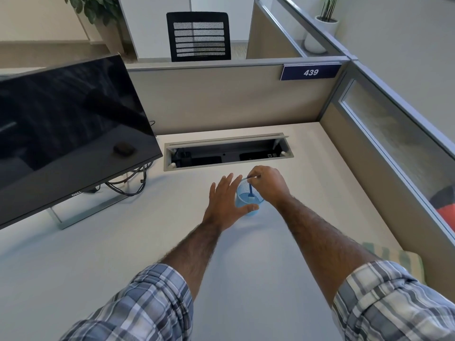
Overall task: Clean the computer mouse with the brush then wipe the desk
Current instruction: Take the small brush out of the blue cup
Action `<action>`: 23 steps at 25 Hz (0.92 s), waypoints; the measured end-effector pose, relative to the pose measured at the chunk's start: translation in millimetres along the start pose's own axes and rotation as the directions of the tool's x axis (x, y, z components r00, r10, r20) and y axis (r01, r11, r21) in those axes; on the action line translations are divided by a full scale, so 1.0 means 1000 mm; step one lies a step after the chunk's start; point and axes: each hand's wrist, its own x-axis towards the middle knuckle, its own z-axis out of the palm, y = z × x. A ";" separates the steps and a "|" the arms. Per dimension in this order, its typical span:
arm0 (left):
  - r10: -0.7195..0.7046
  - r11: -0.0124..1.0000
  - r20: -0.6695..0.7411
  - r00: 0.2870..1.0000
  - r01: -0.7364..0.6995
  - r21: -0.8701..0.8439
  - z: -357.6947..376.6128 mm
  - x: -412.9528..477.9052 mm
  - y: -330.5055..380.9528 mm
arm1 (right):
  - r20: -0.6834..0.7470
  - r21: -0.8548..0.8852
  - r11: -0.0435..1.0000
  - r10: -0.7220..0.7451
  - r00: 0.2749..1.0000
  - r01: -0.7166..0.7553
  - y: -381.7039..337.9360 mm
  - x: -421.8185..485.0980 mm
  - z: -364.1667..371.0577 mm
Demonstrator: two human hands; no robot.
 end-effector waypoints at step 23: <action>0.094 0.989 -0.209 0.973 -0.068 0.130 -0.061 -0.073 -0.004 | -0.255 0.190 0.968 -0.114 0.960 0.165 -0.082 -0.091 -0.049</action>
